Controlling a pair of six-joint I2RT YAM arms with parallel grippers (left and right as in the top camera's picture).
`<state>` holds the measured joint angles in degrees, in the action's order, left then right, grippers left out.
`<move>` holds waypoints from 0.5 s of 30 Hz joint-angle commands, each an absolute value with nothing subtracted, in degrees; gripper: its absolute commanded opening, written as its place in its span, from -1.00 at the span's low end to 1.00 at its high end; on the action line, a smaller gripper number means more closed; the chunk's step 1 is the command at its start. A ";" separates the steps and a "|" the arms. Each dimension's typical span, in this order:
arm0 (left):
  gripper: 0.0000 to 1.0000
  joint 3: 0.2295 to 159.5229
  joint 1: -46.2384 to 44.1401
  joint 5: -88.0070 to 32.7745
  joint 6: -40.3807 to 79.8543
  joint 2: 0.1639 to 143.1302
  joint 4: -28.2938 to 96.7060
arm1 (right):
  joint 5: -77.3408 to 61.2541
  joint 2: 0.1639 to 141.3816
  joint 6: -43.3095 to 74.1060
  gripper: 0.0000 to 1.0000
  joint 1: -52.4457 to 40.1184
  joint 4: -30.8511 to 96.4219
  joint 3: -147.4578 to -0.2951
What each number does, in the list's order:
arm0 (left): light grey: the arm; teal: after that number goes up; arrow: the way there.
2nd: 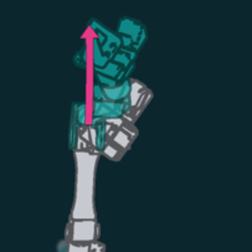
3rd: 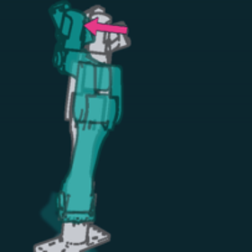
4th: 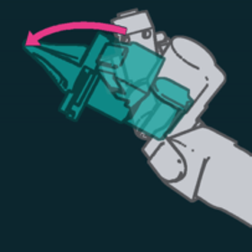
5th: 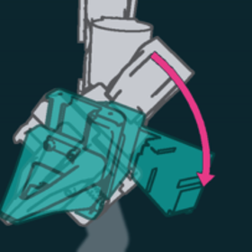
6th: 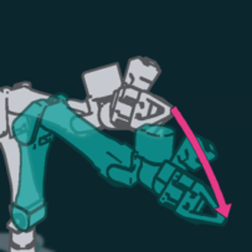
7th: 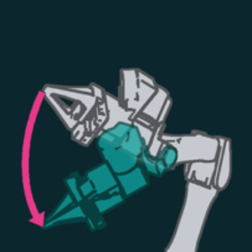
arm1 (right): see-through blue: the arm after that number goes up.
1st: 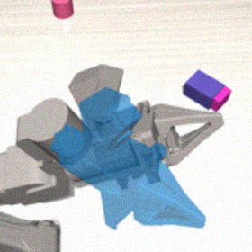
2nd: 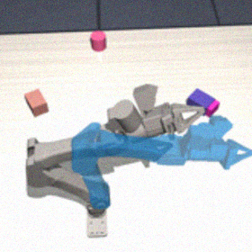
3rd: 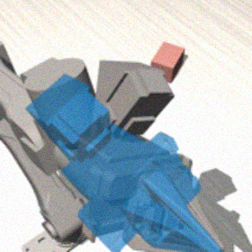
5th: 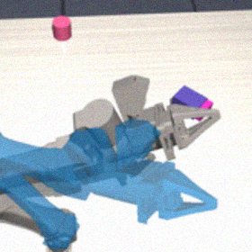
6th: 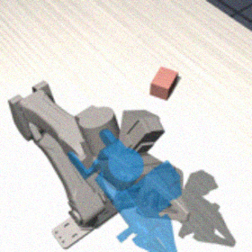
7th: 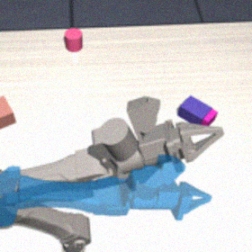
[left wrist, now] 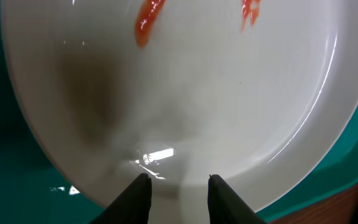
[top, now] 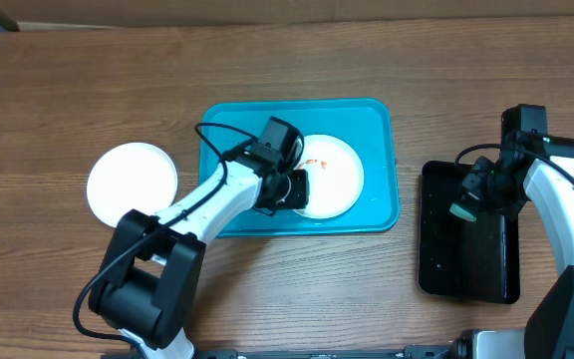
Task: Clean dirty plates on tray and stack at the side
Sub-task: 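Drag the white plate toward the tray center with the left gripper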
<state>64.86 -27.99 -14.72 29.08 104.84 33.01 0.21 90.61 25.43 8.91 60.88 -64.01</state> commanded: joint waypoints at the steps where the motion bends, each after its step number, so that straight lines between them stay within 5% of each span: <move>1: -0.36 64.20 -28.95 -11.60 31.79 105.65 33.63 | -0.08 90.65 25.08 -0.92 8.95 60.80 -64.07; 11: -0.60 64.31 -28.93 -11.99 33.12 105.62 35.11 | -0.10 90.65 25.08 -0.92 8.95 60.84 -64.07; 15: -0.44 66.06 -28.38 -11.64 33.47 104.79 37.76 | -0.10 90.65 25.08 -0.92 8.95 60.88 -64.07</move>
